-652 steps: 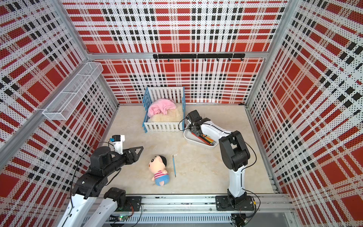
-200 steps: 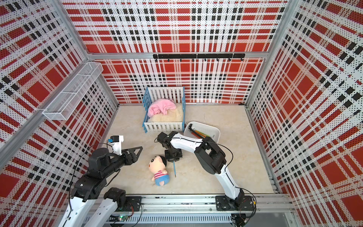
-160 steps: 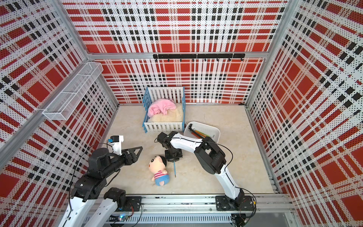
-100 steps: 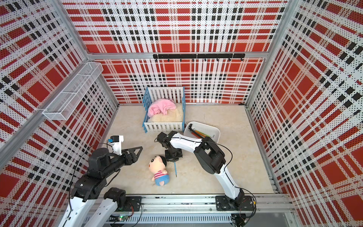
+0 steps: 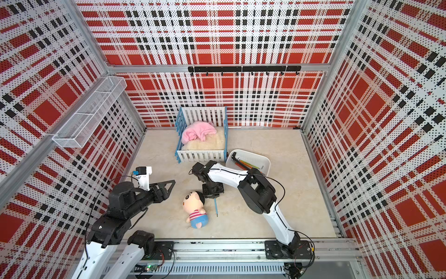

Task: Put the hex key on the desktop into the storage box
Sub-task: Pick up the Allen key from the center of the board, then place the Allen key in the storage box.

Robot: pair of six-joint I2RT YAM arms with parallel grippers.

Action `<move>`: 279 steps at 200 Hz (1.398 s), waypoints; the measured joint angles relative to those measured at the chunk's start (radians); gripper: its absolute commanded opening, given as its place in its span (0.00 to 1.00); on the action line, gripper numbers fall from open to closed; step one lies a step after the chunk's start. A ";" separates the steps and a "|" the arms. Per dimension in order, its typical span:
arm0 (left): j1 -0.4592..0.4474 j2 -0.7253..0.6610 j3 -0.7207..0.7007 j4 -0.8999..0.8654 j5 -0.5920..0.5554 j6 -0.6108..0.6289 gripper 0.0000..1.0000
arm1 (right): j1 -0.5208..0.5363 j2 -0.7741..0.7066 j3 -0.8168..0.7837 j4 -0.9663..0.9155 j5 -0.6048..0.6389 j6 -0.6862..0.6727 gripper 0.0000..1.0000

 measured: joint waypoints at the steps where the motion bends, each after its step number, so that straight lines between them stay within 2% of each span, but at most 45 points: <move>1: 0.000 0.000 0.000 0.000 0.000 0.000 0.68 | 0.000 0.000 0.002 0.000 0.001 0.000 0.00; 98: 0.000 0.000 0.000 0.000 0.000 0.000 0.68 | 0.000 -0.033 0.037 -0.058 0.050 -0.005 0.00; 146: 0.000 0.003 0.000 0.000 0.001 0.000 0.68 | -0.035 -0.141 0.037 -0.100 0.102 -0.047 0.00; 201: 0.000 0.005 0.000 0.000 0.004 0.000 0.68 | -0.209 -0.286 0.046 -0.132 0.170 -0.201 0.00; 253: 0.000 0.013 0.000 0.000 0.007 0.001 0.68 | -0.416 -0.307 0.098 -0.092 0.252 -0.438 0.00; 279: 0.000 0.021 0.000 0.000 0.008 0.001 0.68 | -0.472 -0.307 0.119 -0.035 0.296 -0.563 0.00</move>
